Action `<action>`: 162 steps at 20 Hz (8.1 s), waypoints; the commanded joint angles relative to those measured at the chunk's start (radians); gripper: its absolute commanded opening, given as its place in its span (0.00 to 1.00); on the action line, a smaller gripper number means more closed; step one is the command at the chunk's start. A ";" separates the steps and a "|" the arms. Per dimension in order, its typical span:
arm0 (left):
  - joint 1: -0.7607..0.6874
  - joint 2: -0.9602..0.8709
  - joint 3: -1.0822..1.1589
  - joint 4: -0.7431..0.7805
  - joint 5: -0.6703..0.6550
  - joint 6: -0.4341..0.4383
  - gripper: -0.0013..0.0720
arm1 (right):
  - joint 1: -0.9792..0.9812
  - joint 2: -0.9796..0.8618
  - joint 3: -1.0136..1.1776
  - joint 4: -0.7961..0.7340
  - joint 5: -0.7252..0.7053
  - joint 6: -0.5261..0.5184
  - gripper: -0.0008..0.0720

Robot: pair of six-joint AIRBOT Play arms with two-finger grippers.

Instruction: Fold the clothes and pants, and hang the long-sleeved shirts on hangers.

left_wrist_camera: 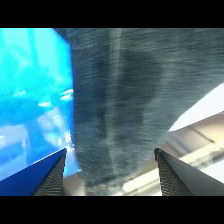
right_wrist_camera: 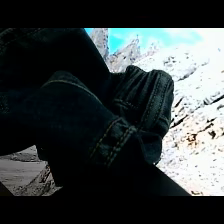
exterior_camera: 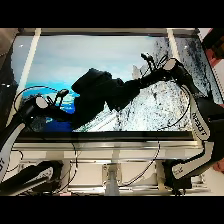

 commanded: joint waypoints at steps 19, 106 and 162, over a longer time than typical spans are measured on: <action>0.022 -0.132 0.001 -0.121 0.056 0.017 0.07 | 0.000 0.002 0.000 0.001 0.013 0.018 0.07; 0.133 -0.333 0.579 0.509 1.316 -0.577 0.69 | -0.573 -0.045 0.177 -0.157 -0.416 0.344 0.70; 0.596 -0.213 0.388 -0.087 -0.233 0.118 0.66 | -0.617 -0.130 0.167 0.032 -0.076 0.067 0.07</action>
